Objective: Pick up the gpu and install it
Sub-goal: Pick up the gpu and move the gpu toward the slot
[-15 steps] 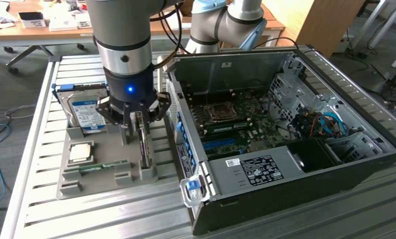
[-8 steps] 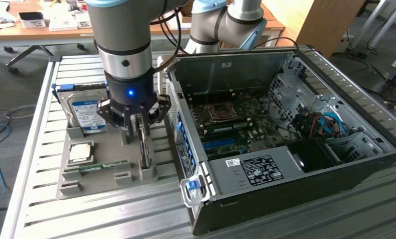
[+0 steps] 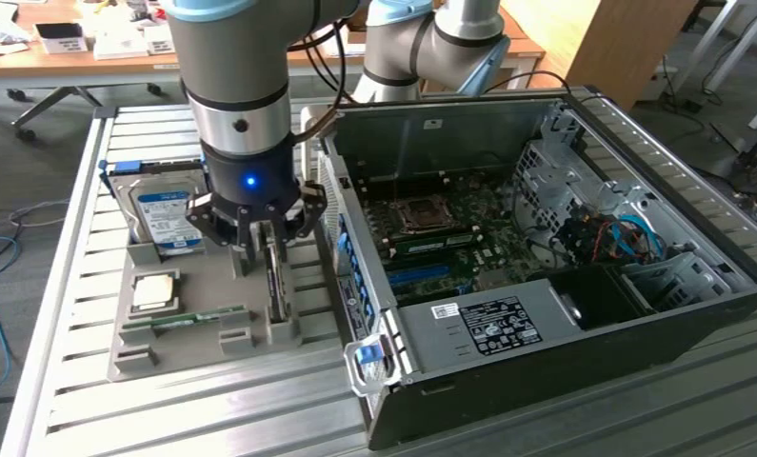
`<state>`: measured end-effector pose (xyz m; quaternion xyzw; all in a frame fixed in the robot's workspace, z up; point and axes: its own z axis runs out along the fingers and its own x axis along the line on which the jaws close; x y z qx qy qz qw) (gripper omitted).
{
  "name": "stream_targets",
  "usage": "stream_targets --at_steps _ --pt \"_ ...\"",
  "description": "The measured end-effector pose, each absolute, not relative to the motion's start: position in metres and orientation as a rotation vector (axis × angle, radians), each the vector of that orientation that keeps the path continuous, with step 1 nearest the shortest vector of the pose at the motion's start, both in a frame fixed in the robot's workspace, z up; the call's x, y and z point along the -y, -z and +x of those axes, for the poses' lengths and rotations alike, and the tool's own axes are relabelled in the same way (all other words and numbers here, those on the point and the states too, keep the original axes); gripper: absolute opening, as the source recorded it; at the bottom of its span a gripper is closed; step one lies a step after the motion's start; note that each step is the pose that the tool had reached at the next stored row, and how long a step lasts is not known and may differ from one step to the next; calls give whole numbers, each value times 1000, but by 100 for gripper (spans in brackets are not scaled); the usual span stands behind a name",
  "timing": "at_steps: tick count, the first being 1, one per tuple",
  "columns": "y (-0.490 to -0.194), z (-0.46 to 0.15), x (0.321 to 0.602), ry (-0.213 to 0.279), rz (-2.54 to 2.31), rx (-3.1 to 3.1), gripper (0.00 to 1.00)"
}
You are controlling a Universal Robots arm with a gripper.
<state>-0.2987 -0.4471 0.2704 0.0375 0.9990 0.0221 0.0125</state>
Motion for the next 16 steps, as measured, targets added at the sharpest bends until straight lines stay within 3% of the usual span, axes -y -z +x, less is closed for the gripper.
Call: stream_targets --at_steps 16 --pt "-261 -297 447 -69 117 -3114 42"
